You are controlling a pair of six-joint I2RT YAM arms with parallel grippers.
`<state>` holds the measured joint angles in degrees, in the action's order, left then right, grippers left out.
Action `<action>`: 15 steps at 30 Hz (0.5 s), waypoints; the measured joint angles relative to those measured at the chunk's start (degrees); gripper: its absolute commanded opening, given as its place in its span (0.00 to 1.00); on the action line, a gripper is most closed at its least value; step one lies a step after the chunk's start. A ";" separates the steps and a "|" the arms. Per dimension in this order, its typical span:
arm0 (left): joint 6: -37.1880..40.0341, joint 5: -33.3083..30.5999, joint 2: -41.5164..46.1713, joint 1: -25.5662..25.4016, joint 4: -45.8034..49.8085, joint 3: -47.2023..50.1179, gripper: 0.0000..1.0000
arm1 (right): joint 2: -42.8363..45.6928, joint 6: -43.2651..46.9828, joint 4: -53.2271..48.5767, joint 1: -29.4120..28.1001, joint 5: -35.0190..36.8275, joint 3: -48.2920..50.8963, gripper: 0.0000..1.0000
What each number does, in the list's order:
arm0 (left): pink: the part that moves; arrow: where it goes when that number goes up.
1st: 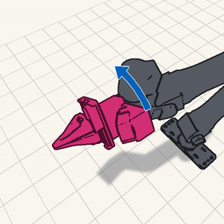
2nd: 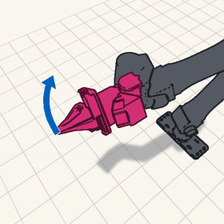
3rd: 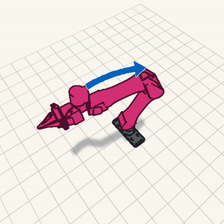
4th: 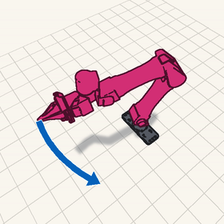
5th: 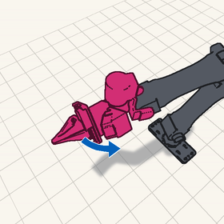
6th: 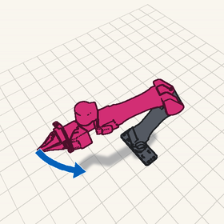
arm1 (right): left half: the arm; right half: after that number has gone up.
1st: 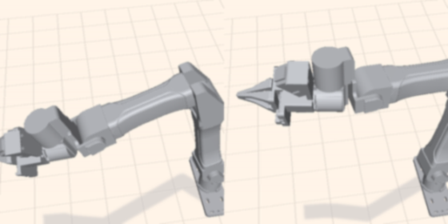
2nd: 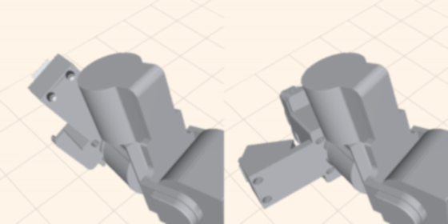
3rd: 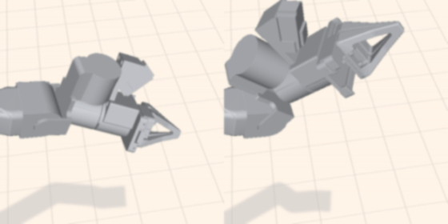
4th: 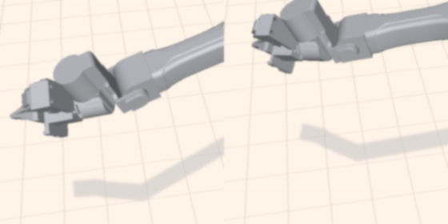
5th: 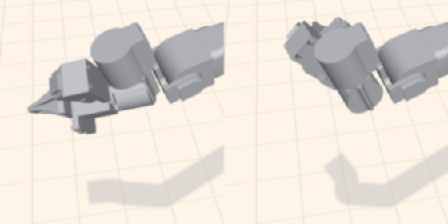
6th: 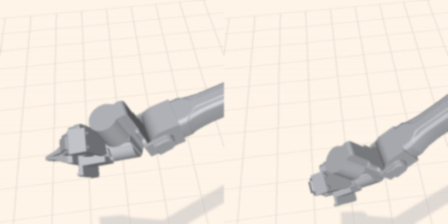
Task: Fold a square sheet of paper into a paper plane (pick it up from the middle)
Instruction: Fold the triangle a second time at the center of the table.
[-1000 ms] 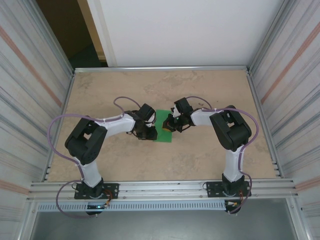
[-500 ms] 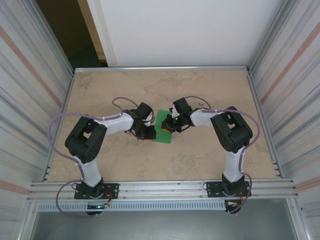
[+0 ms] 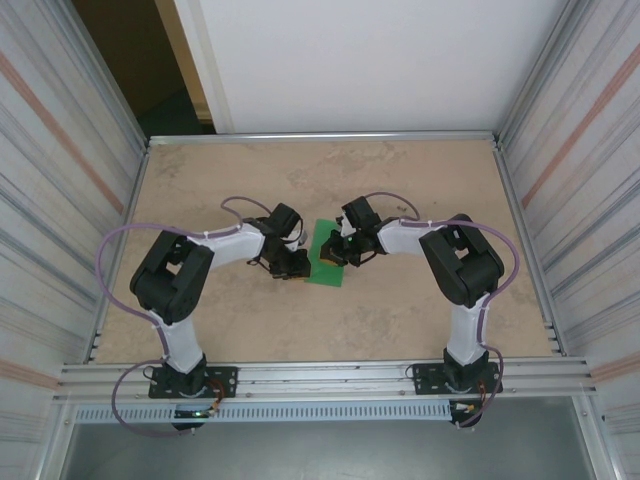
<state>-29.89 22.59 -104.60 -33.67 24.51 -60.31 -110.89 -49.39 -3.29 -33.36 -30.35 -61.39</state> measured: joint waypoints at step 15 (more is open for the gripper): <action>-2.67 2.19 -1.01 1.11 0.66 -0.52 0.16 | -0.02 -1.44 0.00 0.83 2.32 0.35 0.09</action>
<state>-32.56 24.77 -105.60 -32.56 25.17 -60.84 -110.91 -50.83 -3.29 -32.53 -28.03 -61.04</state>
